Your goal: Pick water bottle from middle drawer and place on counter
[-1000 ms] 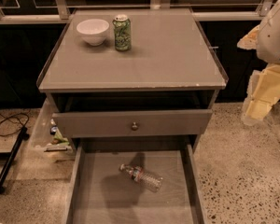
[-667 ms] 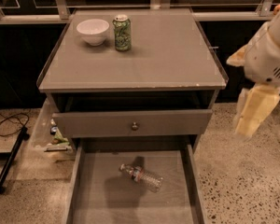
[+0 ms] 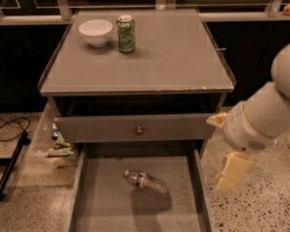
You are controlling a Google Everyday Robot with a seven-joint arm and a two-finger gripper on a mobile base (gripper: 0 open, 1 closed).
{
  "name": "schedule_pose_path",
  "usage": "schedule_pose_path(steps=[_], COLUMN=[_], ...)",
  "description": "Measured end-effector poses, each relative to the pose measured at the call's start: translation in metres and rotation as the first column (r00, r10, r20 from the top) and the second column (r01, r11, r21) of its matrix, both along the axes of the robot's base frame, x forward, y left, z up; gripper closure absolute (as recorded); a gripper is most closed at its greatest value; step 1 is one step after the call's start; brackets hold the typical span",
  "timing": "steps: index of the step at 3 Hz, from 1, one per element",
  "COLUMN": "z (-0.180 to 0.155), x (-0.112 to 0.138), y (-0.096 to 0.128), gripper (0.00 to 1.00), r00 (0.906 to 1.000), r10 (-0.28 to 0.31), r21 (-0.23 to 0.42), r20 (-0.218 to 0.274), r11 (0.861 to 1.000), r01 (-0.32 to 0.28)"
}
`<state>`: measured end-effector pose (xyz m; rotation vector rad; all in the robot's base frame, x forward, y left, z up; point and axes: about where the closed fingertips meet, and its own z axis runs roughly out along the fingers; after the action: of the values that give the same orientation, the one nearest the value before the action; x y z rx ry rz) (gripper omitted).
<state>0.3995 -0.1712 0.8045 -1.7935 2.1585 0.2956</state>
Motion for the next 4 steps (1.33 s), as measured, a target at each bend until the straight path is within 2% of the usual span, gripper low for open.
schedule_pose_path(steps=[1, 2, 3, 4], z=[-0.053, -0.095, -0.093, -0.102], x=[-0.009, 0.005, 0.019, 0.018], y=[0.011, 0.011, 0.009, 0.020], gripper=[0.00, 0.00, 0.00, 0.00], r00=[0.9995, 0.9948, 0.9881, 0.9899], r10=[0.009, -0.046, -0.071, -0.067], r21=[0.100, 0.182, 0.180, 0.187], r20=[0.030, 0.090, 0.137, 0.125], r11=[0.995, 0.983, 0.983, 0.981], r01=[-0.012, 0.029, 0.046, 0.043])
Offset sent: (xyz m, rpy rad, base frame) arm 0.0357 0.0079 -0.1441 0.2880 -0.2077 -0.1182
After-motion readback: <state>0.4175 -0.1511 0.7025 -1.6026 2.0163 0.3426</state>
